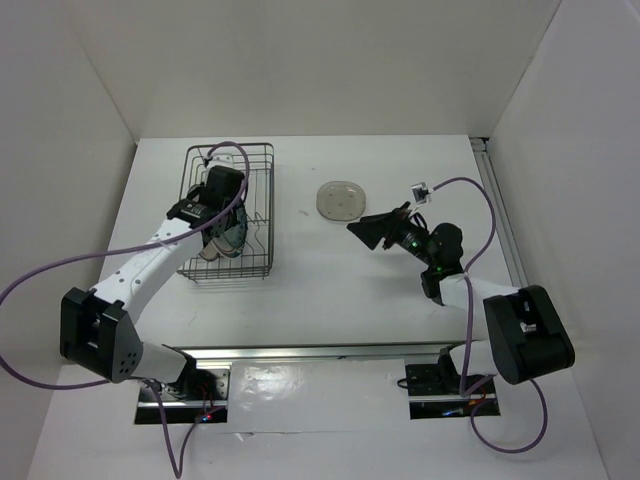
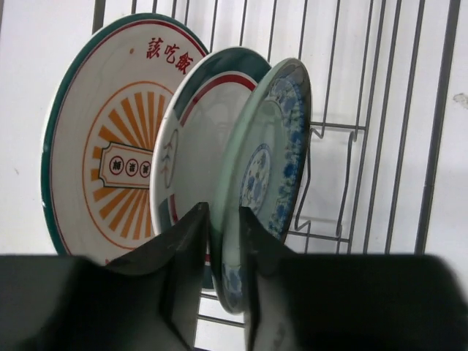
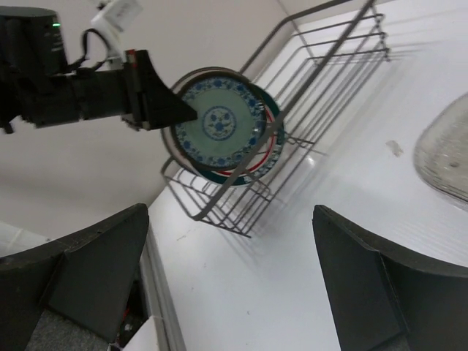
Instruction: Load the plates into the dish rack
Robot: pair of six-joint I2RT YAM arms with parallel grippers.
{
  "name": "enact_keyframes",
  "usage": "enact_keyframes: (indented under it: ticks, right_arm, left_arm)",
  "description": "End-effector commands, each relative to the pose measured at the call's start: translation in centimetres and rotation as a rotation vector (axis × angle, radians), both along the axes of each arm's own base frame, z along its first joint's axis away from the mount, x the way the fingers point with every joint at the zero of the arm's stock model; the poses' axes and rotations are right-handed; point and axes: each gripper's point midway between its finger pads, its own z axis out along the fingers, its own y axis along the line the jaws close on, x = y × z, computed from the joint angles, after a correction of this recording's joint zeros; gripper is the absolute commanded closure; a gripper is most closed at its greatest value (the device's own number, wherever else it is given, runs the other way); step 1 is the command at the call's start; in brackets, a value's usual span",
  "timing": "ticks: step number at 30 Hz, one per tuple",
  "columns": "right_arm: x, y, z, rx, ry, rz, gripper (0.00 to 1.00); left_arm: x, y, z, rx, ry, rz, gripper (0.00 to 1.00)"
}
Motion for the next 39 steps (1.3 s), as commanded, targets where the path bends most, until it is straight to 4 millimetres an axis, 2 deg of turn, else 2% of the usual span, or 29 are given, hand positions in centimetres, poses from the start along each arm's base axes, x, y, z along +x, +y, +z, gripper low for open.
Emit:
enact_keyframes:
  ticks: [1, 2, 3, 4, 5, 6, 8, 9, 10, 11, 12, 13, 14, 15, 16, 17, 18, 19, 21, 23, 24, 26, 27, 28, 30, 33, 37, 39]
  right_arm:
    - [1.3, -1.3, -0.9, -0.054, 0.015, -0.107, 0.00]
    - [2.6, -1.7, -1.1, -0.083, 0.041, -0.157, 0.00]
    - [4.0, -2.8, -4.1, -0.148, 0.163, -0.240, 0.00]
    - [5.0, -3.6, -5.1, -0.178, 0.200, -0.287, 0.00]
    - [6.1, -4.1, -5.2, -0.191, 0.210, -0.313, 0.00]
    - [7.1, -5.3, -7.8, -0.220, 0.300, -0.348, 0.00]
    - [8.8, -6.0, -8.4, -0.215, 0.340, -0.369, 0.00]
    - [9.3, -6.1, -9.5, -0.230, 0.379, -0.380, 0.00]
    - [9.9, -6.4, -11.4, -0.258, 0.424, -0.398, 0.00]
    - [11.3, -6.4, -11.1, -0.266, 0.416, -0.412, 0.00]
    - [12.1, -6.7, -11.5, -0.278, 0.422, -0.418, 0.01]
    - [12.5, -6.9, -14.3, -0.321, 0.497, -0.418, 0.03]
    - [13.3, -6.8, -15.0, -0.344, 0.501, -0.413, 0.04]
    - [15.0, -6.5, -14.3, -0.345, 0.482, -0.404, 0.05]
    - [15.3, -6.8, -15.4, -0.353, 0.523, -0.396, 0.07]
    - [16.5, -6.7, -16.7, -0.374, 0.539, -0.390, 0.09]
    - [16.9, -6.6, -17.5, -0.388, 0.553, -0.385, 0.11]
    - [16.9, -6.5, -19.2, -0.398, 0.589, -0.371, 0.11]
    - [18.2, -6.4, -19.2, -0.404, 0.575, -0.370, 0.14]
    - [18.4, -6.5, -20.7, -0.430, 0.607, -0.370, 0.14]
    - [18.9, -6.5, -20.6, -0.437, 0.598, -0.368, 0.21]
    - [18.8, -6.0, -21.7, -0.450, 0.624, -0.355, 0.26]
    - [19.1, -6.0, -21.3, -0.448, 0.618, -0.356, 0.31]
    - [19.0, -6.2, -22.2, -0.460, 0.640, -0.365, 0.39]
    - [18.8, -6.3, -22.6, -0.463, 0.649, -0.364, 0.39]
    - [18.5, -5.7, -23.4, -0.470, 0.667, -0.343, 0.49]
    - [18.4, -5.1, -23.7, -0.466, 0.671, -0.335, 0.74]
    - [18.1, -4.8, -24.0, -0.462, 0.680, -0.315, 0.77]
  left_arm:
    - [1.1, -0.4, 2.0, -0.041, -0.058, 0.016, 0.61]
    - [0.9, -0.8, 2.3, -0.060, -0.063, 0.000, 0.51]
    - [0.9, -0.7, 2.6, -0.064, -0.072, 0.000, 0.32]
    - [0.8, -1.0, 3.4, -0.083, -0.095, -0.011, 0.23]
    - [0.5, -1.0, 3.2, -0.088, -0.092, -0.017, 0.16]
    - [0.6, -1.2, 3.8, -0.105, -0.112, -0.027, 0.11]
    - [0.3, -1.5, 4.6, -0.127, -0.131, -0.044, 0.04]
    - [0.2, -1.7, 4.9, -0.138, -0.138, -0.053, 0.00]
    - [0.0, -2.0, 5.0, -0.156, -0.142, -0.071, 0.00]
    - [-0.2, -2.2, 5.6, -0.174, -0.163, -0.084, 0.00]
    - [-0.5, -2.4, 6.1, -0.188, -0.175, -0.097, 0.00]
    - [-0.6, -2.7, 6.4, -0.197, -0.188, -0.123, 0.00]
    - [-0.9, -3.0, 6.4, -0.207, -0.193, -0.147, 0.00]
    - [-0.9, -3.8, 7.3, -0.244, -0.220, -0.185, 0.00]
    - [-1.5, -4.0, 7.6, -0.261, -0.227, -0.206, 0.00]
    - [-1.6, -4.9, 8.1, -0.288, -0.236, -0.255, 0.00]
    - [-1.9, -5.3, 8.1, -0.305, -0.239, -0.277, 0.00]
    - [-1.9, -5.7, 8.8, -0.325, -0.260, -0.300, 0.00]
    - [-2.4, -6.8, 9.0, -0.356, -0.260, -0.362, 0.00]
    - [-2.6, -7.2, 9.1, -0.374, -0.262, -0.389, 0.00]
    - [-3.0, -7.7, 9.4, -0.392, -0.264, -0.415, 0.00]
    - [-3.1, -8.1, 9.2, -0.404, -0.259, -0.435, 0.00]
    - [-3.2, -8.3, 9.2, -0.417, -0.256, -0.438, 0.00]
    - [-3.2, -8.3, 9.2, -0.417, -0.256, -0.438, 0.00]
    - [-3.2, -8.3, 9.2, -0.417, -0.256, -0.438, 0.00]
    - [-3.2, -8.3, 9.2, -0.417, -0.256, -0.438, 0.00]
    - [-3.1, -8.6, 8.8, -0.418, -0.241, -0.458, 0.01]
    - [-3.0, -8.7, 8.4, -0.417, -0.231, -0.457, 0.02]
